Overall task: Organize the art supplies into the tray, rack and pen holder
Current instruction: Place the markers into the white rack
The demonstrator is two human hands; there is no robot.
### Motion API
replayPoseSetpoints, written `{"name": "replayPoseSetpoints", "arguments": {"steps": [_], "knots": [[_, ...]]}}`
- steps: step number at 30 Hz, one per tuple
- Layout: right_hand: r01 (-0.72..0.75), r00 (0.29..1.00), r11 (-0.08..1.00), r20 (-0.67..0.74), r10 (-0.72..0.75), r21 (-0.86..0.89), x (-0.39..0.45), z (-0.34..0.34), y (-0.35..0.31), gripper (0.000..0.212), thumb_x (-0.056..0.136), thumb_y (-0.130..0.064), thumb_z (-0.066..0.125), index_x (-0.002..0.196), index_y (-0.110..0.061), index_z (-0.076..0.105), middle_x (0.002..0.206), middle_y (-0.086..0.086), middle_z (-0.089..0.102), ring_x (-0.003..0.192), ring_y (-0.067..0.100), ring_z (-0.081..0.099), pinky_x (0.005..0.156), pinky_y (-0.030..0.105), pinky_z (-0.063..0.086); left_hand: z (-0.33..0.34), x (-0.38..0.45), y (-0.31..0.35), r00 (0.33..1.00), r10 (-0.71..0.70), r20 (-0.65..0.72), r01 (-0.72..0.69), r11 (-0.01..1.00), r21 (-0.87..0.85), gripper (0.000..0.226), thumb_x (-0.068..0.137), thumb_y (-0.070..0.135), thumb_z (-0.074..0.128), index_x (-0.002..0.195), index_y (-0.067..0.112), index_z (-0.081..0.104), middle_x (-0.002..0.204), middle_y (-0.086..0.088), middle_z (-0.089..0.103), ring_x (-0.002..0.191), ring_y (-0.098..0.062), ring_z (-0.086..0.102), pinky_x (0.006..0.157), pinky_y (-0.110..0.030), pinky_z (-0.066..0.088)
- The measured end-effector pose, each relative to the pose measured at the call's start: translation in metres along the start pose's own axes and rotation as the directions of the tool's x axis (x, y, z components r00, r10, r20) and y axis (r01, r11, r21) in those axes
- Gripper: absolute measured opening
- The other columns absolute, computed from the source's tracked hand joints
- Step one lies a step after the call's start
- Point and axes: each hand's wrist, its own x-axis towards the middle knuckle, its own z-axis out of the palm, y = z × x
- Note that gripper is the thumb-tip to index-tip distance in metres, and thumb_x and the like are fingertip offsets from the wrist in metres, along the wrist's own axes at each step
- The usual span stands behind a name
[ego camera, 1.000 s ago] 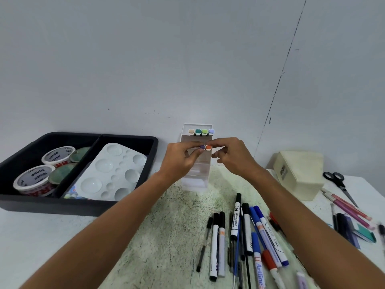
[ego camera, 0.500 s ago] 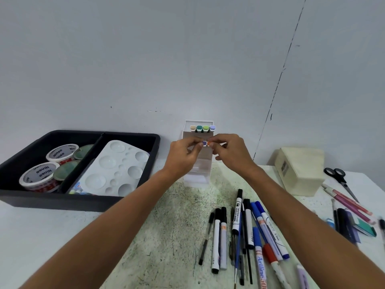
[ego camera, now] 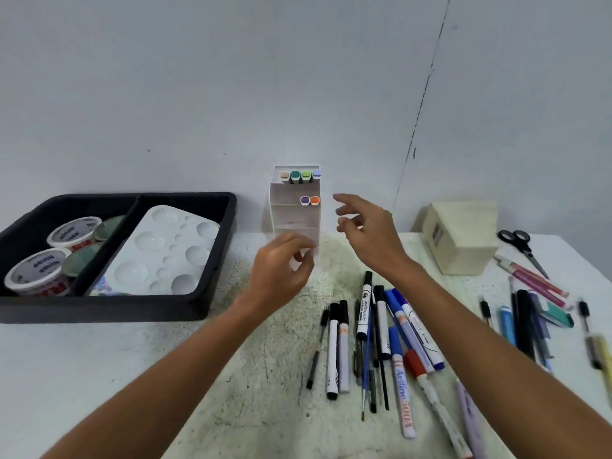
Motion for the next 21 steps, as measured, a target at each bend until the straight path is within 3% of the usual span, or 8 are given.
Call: {"name": "replayPoseSetpoints", "arguments": {"steps": [3,5,7,9,11,13,18,21], "knots": [[-0.087,0.983,0.992,0.154,0.101,-0.094,-0.038,-0.02,0.027,0.031,0.091,-0.005,0.057,0.119,-0.016,0.066,0.105,0.002,0.068,0.09,0.014,0.066,0.086,0.028,0.052,0.027,-0.034,0.017,0.978,0.071,0.199,-0.056,0.995,-0.079,0.025,0.084,0.024,0.057,0.098,0.01,0.072,0.093,-0.001,0.071,0.087,-0.009,0.062,0.075,-0.033,0.055],[-0.116,0.943,0.961,0.275,0.186,-0.252,-0.067,-0.033,0.049,0.031,0.091,-0.009,0.059,0.121,-0.017,0.065,0.117,0.002,0.066,0.105,0.012,0.061,0.096,0.031,0.048,0.046,-0.048,0.027,0.923,0.168,0.345,-0.141,0.985,-0.103,0.03,0.084,0.025,0.059,0.107,0.009,0.07,0.108,-0.004,0.07,0.109,-0.016,0.06,0.092,-0.037,0.051],[-0.126,0.914,0.909,0.31,0.262,-0.396,-0.094,-0.045,0.07,0.035,0.092,-0.018,0.06,0.127,-0.02,0.061,0.129,0.0,0.059,0.12,0.014,0.053,0.105,0.033,0.041,0.064,-0.057,0.034,0.847,0.239,0.476,-0.217,0.971,-0.101,0.041,0.086,0.031,0.059,0.122,0.012,0.064,0.131,-0.005,0.06,0.131,-0.022,0.046,0.109,-0.041,0.039],[-0.139,0.911,0.853,0.272,0.309,-0.503,-0.116,-0.054,0.083,0.041,0.096,-0.032,0.054,0.136,-0.024,0.052,0.142,-0.001,0.047,0.133,0.015,0.04,0.111,0.032,0.033,0.077,-0.061,0.036,0.764,0.243,0.597,-0.26,0.964,-0.059,0.053,0.091,0.045,0.052,0.137,0.018,0.051,0.15,-0.002,0.039,0.145,-0.021,0.021,0.118,-0.041,0.016],[-0.154,0.921,0.818,0.22,0.323,-0.554,-0.133,-0.059,0.089,0.047,0.097,-0.041,0.049,0.142,-0.025,0.045,0.149,-0.001,0.04,0.138,0.015,0.034,0.112,0.033,0.03,0.084,-0.063,0.035,0.696,0.201,0.69,-0.275,0.961,-0.003,0.064,0.094,0.058,0.039,0.146,0.021,0.036,0.158,0.001,0.02,0.148,-0.017,0.001,0.119,-0.043,0.0],[-0.157,0.932,0.81,0.186,0.311,-0.566,-0.142,-0.061,0.092,0.049,0.097,-0.04,0.05,0.142,-0.022,0.044,0.149,-0.002,0.04,0.139,0.015,0.032,0.113,0.032,0.025,0.086,-0.065,0.03,0.664,0.156,0.731,-0.28,0.959,0.05,0.071,0.093,0.065,0.029,0.15,0.022,0.029,0.16,0.002,0.013,0.148,-0.016,-0.004,0.12,-0.046,-0.001],[-0.162,0.962,0.805,0.09,0.258,-0.571,-0.144,-0.054,0.104,0.039,0.099,-0.026,0.049,0.136,-0.017,0.052,0.147,0.0,0.045,0.142,0.016,0.028,0.117,0.03,0.009,0.076,-0.067,0.015,0.688,0.138,0.712,-0.252,0.966,0.056,0.073,0.091,0.069,0.024,0.15,0.026,0.029,0.158,0.002,0.021,0.147,-0.017,0.011,0.119,-0.045,0.003],[-0.153,0.971,0.838,0.079,0.227,-0.524,-0.142,-0.048,0.109,0.039,0.097,-0.024,0.053,0.135,-0.016,0.054,0.147,0.001,0.044,0.14,0.016,0.033,0.116,0.03,0.02,0.069,-0.066,0.009,0.698,0.125,0.705,-0.209,0.977,0.034,0.069,0.091,0.068,0.03,0.148,0.029,0.033,0.155,0.003,0.028,0.144,-0.017,0.021,0.118,-0.045,0.009]]}}
